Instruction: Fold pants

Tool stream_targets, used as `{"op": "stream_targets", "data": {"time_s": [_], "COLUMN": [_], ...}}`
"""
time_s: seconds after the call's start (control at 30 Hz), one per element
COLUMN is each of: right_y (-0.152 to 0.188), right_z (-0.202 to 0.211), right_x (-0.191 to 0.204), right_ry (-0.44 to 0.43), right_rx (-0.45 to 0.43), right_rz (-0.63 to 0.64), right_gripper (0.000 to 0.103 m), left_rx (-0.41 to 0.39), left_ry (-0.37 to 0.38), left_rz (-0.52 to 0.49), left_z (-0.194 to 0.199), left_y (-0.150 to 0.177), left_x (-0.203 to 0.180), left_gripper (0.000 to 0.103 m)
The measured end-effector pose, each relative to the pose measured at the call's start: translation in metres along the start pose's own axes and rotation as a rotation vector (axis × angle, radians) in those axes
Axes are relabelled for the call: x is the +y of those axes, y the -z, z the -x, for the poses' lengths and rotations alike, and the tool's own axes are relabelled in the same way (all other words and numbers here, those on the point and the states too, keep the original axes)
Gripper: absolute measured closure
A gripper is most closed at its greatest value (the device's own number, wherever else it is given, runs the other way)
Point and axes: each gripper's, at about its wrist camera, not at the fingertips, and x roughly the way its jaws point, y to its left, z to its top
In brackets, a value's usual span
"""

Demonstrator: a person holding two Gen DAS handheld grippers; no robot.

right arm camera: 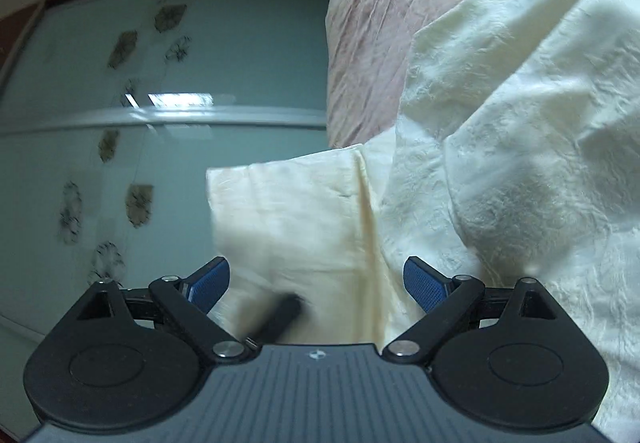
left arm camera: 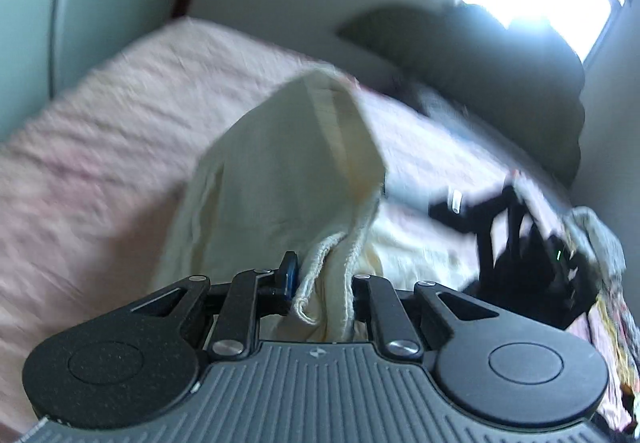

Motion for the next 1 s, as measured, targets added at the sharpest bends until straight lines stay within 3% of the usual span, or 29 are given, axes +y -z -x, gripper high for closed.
{"op": "stream_targets", "data": {"time_s": [0.1,0.13,0.23,0.37,0.4,0.5,0.53,0.57,0.6,0.67,0.8,0.9,1.0], "right_y": [0.002,-0.002,-0.004,-0.005,-0.004,0.000,0.003,0.005,0.006,0.006,0.011,0.011,0.011], "right_z": [0.007,0.010,0.011,-0.002,-0.007,-0.020,-0.024,-0.028,-0.031,-0.029,-0.026,-0.025,-0.018], "right_x": [-0.011,-0.014,-0.014,-0.001,0.003,0.017,0.019,0.020,0.017,0.002,0.005,0.010,0.021], "right_ry": [-0.039,-0.042,-0.022,0.059,0.100,0.245,0.288,0.330,0.350,0.345,0.339,0.267,0.192], "right_rx": [-0.034,-0.041,-0.045,-0.031,-0.027,-0.001,0.004,0.006,0.013,0.018,0.008,0.018,0.012], "right_rz": [-0.048,-0.057,-0.043,0.026,0.047,0.147,0.185,0.216,0.223,0.173,0.191,0.146,0.132], "right_gripper": [0.008,0.008,0.008,0.009,0.010,0.024,0.037,0.064,0.074,0.080,0.083,0.089,0.090], "left_rx": [0.062,0.063,0.057,0.045,0.043,0.035,0.021,0.012,0.008,-0.022,-0.078,-0.132,-0.189], "left_ry": [0.013,0.022,0.046,0.120,0.136,0.167,0.161,0.148,0.140,0.140,0.088,0.058,0.085], "left_rz": [0.030,0.027,0.004,-0.026,-0.020,0.040,0.067,0.090,0.107,0.122,0.164,0.241,0.327], "left_z": [-0.021,-0.024,-0.019,0.007,0.017,0.045,0.057,0.065,0.075,0.088,0.107,0.122,0.140], "left_y": [0.013,0.014,0.017,0.022,0.024,0.033,0.037,0.041,0.042,0.045,0.044,0.037,0.031], "left_x": [0.003,0.005,0.004,0.007,0.010,0.026,0.029,0.034,0.031,0.035,0.044,0.054,0.063], "left_gripper": [0.084,0.078,0.072,0.068,0.060,0.050,0.047,0.047,0.047,0.047,0.047,0.047,0.044]}}
